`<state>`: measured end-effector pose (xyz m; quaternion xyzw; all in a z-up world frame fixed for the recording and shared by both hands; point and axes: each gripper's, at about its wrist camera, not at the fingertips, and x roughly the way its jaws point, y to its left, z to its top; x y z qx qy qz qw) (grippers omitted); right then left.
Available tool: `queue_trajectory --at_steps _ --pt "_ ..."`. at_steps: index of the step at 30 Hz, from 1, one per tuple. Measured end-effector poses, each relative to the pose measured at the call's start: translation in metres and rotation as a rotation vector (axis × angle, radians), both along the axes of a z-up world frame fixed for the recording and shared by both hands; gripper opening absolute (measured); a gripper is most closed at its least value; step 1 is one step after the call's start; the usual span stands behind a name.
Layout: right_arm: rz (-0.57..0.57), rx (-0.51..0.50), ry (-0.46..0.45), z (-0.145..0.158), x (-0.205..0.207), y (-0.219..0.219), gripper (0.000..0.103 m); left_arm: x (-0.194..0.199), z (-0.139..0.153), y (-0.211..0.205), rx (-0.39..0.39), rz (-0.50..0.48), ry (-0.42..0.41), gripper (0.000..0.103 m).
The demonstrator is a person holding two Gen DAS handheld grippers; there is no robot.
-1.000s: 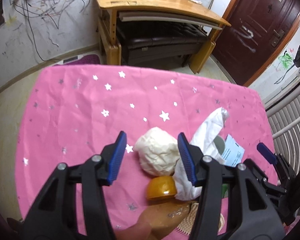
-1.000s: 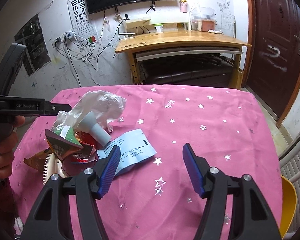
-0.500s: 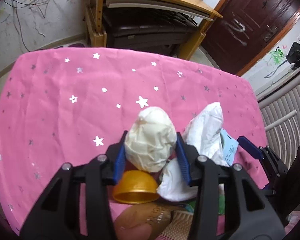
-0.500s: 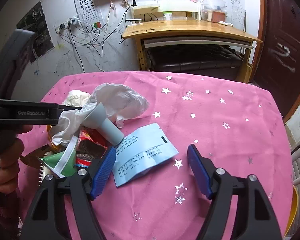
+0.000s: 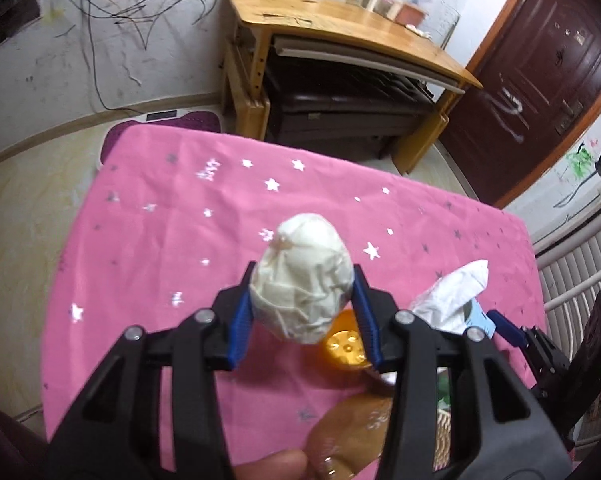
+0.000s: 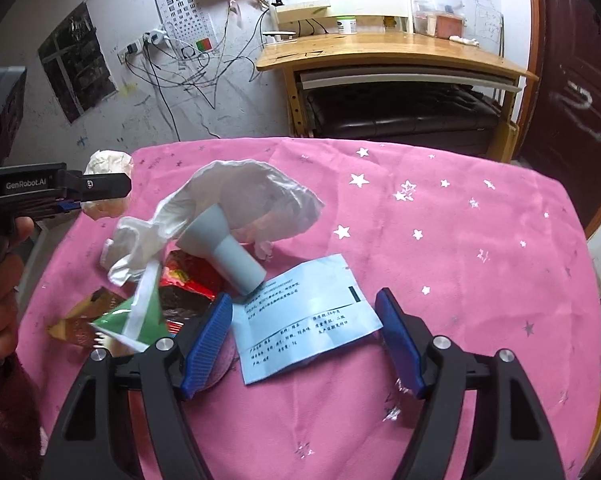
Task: Collect trash
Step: 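Lift the white ball with the left tool while the right tool grasps the blue paper slip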
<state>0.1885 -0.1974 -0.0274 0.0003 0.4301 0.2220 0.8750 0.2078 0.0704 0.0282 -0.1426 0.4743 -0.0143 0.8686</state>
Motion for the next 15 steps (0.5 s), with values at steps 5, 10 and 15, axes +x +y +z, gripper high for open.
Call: queue_trajectory --at_steps 5,10,15 --pt "-0.033 0.029 0.009 0.002 0.001 -0.011 0.046 -0.007 0.003 0.009 -0.012 0.005 -0.006 0.043" --pt "-0.017 -0.009 0.0 0.003 0.0 -0.005 0.041 -0.01 0.001 0.007 -0.022 -0.009 -0.001 0.043" --pt "-0.02 0.018 0.027 0.004 0.006 -0.008 0.041 -0.013 0.002 0.004 -0.026 -0.015 -0.005 0.043"
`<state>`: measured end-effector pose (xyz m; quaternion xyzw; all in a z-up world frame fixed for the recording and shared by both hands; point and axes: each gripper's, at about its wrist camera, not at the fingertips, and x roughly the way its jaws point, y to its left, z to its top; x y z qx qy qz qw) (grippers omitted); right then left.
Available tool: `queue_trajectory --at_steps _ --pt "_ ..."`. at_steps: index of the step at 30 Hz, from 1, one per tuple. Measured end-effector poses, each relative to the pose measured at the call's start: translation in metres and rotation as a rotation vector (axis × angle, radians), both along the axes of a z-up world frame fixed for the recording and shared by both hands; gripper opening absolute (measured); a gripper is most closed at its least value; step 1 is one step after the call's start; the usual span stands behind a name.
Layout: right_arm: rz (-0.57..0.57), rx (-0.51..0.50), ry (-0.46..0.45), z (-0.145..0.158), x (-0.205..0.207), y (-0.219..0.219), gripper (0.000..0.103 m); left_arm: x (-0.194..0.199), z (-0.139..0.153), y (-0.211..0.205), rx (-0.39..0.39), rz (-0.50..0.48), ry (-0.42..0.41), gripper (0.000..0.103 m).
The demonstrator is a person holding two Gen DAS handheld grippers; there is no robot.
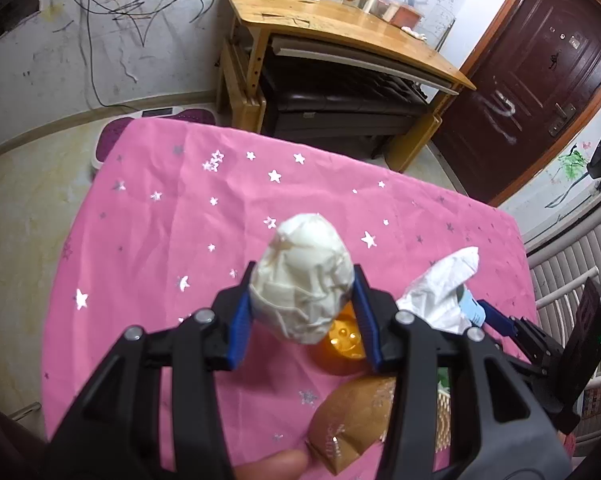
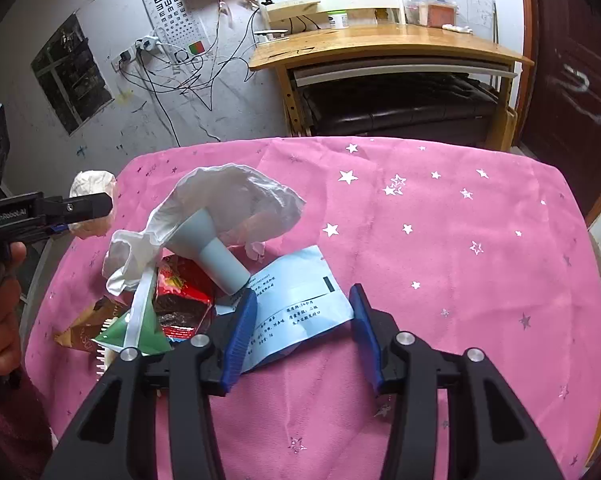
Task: Collect trash
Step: 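Lift the white ball with the left tool while the right tool grasps the blue paper slip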
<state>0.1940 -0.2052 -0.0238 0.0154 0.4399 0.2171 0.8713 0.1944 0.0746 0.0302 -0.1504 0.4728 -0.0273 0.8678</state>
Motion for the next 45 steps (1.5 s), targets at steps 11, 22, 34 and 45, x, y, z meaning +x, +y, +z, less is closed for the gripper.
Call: queue_trajectory --at_steps 11,22,34,45 --pt "-0.003 0.092 -0.06 0.017 -0.019 -0.004 0.011 -0.007 0.001 -0.002 0.016 -0.001 0.0 0.043" --pt "-0.077 0.123 -0.141 0.037 -0.039 -0.043 0.009 -0.013 0.02 -0.021 0.03 -0.02 -0.049 0.043" --pt "-0.224 0.133 -0.221 0.045 -0.066 -0.123 0.009 -0.019 0.045 -0.105 0.064 -0.152 -0.099 0.043" --pt "-0.327 0.192 -0.204 0.026 -0.087 -0.212 0.007 -0.026 0.05 -0.211 0.071 -0.326 -0.111 0.043"
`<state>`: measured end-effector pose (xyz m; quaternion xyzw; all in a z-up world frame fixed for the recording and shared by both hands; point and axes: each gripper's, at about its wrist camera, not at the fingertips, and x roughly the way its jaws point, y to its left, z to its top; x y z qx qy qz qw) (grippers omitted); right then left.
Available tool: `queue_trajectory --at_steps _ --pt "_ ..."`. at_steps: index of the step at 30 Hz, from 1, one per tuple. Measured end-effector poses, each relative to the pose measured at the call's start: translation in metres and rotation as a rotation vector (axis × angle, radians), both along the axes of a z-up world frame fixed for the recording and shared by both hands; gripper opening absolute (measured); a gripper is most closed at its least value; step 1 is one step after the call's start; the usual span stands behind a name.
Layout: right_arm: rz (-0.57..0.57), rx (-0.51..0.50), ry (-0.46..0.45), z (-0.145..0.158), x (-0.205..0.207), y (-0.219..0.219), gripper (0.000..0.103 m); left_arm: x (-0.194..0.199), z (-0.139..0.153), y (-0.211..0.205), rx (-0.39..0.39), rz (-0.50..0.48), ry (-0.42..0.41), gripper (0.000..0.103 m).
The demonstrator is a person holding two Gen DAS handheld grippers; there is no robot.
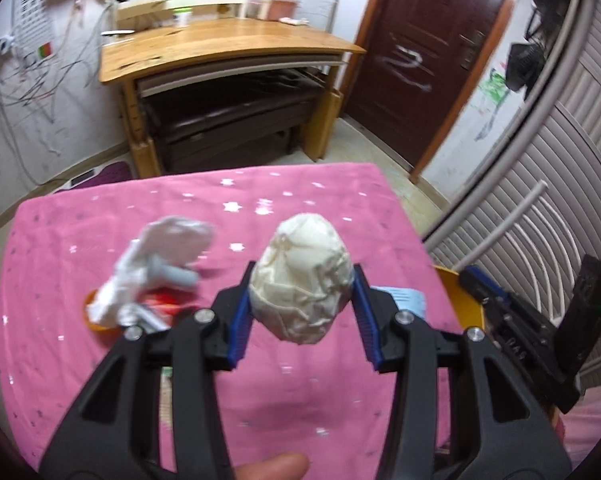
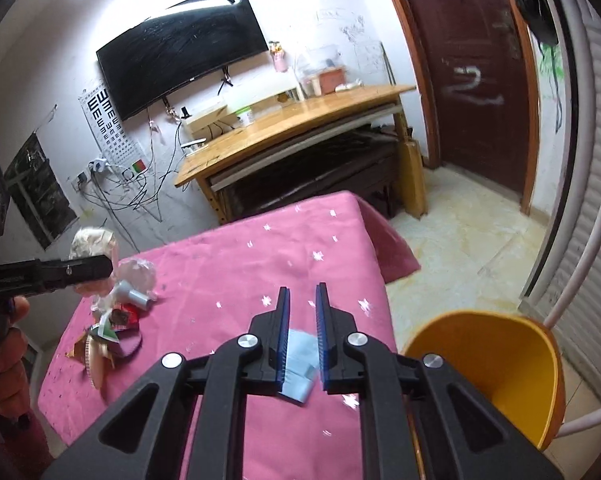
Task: Collect trash
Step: 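Lift the white ball with the left tool while the right tool grasps the blue paper slip, then lift the blue paper slip with the right tool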
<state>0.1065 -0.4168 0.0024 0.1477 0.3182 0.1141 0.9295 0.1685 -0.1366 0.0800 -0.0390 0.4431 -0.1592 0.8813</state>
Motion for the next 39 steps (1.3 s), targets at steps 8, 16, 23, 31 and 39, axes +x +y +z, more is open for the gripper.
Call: queue_trajectory --at_steps 8,16,23,31,39 --pt "0.188 -0.109 0.04 -0.014 0.008 0.032 0.019 -0.001 -0.006 -0.03 0.032 -0.016 0.004 0.043" --pt "0.304 -0.288 0.072 -0.028 0.024 0.067 0.07 -0.002 -0.008 -0.029 0.049 0.009 0.009 0.043" --pt "0.445 -0.443 0.116 -0.042 0.038 0.08 0.07 -0.001 -0.009 -0.028 0.039 0.019 0.017 0.043" --pt "0.522 -0.433 0.106 -0.042 0.037 0.087 0.049 0.003 -0.011 -0.027 0.035 0.017 0.032 0.043" --pt "0.49 -0.358 0.095 -0.037 0.024 0.077 0.042 0.004 -0.013 -0.035 0.039 0.013 0.042 0.043"
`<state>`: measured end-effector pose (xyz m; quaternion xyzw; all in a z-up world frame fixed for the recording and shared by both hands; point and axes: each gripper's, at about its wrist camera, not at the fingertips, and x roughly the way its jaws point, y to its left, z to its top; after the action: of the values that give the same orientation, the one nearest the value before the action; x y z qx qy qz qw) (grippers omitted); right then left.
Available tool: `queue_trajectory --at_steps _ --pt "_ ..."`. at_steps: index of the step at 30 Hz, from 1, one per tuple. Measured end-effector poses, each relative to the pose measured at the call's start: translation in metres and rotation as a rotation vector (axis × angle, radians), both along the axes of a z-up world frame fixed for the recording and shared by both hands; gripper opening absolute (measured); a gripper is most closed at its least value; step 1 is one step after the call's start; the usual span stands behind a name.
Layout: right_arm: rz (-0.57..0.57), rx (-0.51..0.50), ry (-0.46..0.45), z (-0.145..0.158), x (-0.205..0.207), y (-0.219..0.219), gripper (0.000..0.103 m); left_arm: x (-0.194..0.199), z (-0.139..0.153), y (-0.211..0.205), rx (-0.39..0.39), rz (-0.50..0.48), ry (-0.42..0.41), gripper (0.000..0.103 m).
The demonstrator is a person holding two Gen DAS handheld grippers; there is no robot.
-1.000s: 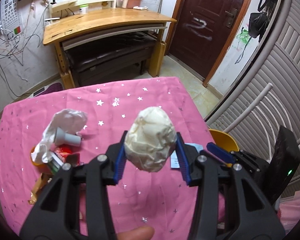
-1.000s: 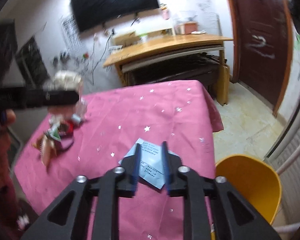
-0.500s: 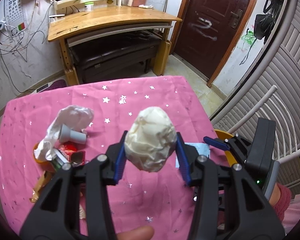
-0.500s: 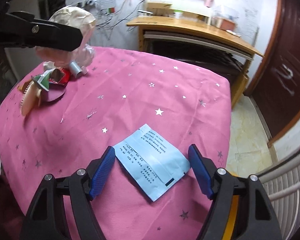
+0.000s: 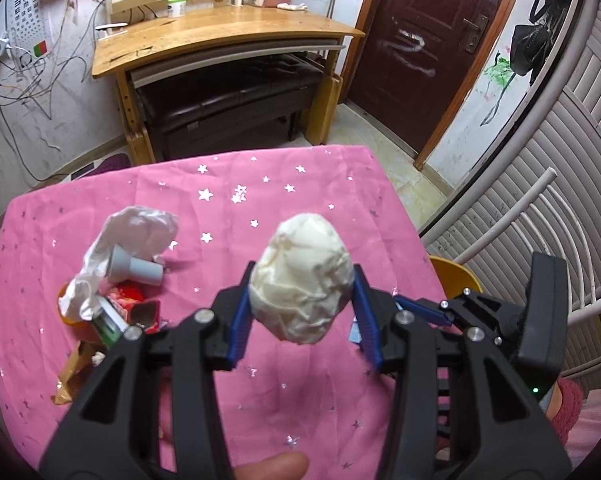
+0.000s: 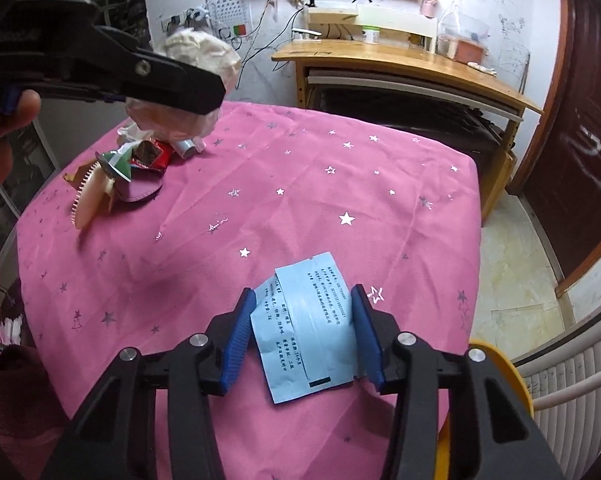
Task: Collect trash
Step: 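Lift the blue paper slip with the right tool, then open both tools over the yellow bin to drop the ball and slip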
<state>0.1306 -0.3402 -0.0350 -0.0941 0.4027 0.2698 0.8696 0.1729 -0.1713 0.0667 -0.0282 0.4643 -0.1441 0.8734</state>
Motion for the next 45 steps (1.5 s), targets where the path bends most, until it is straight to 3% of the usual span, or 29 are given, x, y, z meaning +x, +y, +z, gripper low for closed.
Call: queue_trajectory --at_steps 4,11,20,30,33,40,41,45 --pt "-0.058 0.064 -0.024 0.009 -0.004 -0.017 0.042 0.0 -0.001 -0.008 0.007 -0.015 0.001 0.043" --pt "-0.264 0.171 -0.07 0.023 -0.012 -0.083 0.042 0.0 -0.002 -0.036 0.023 -0.071 0.004 0.043" --pt "-0.498 0.196 -0.054 0.001 -0.027 -0.163 0.043 -0.004 -0.01 -0.098 0.025 -0.182 0.019 0.043" --pt "-0.596 0.205 0.01 -0.032 -0.032 -0.201 0.043 -0.012 -0.028 -0.177 0.055 -0.289 0.053 0.043" --pt "-0.62 0.227 0.031 -0.037 -0.031 -0.211 0.052 -0.012 -0.032 -0.19 0.056 -0.301 0.06 0.043" --pt "-0.671 0.279 0.046 -0.042 -0.035 -0.23 0.052 -0.01 -0.038 -0.207 0.035 -0.32 0.083 0.044" --pt "-0.679 0.283 0.045 -0.041 -0.036 -0.232 0.053 -0.009 -0.039 -0.208 0.03 -0.32 0.084 0.045" --pt "-0.703 0.297 0.035 -0.039 -0.038 -0.241 0.053 -0.009 -0.036 -0.207 0.005 -0.319 0.083 0.068"
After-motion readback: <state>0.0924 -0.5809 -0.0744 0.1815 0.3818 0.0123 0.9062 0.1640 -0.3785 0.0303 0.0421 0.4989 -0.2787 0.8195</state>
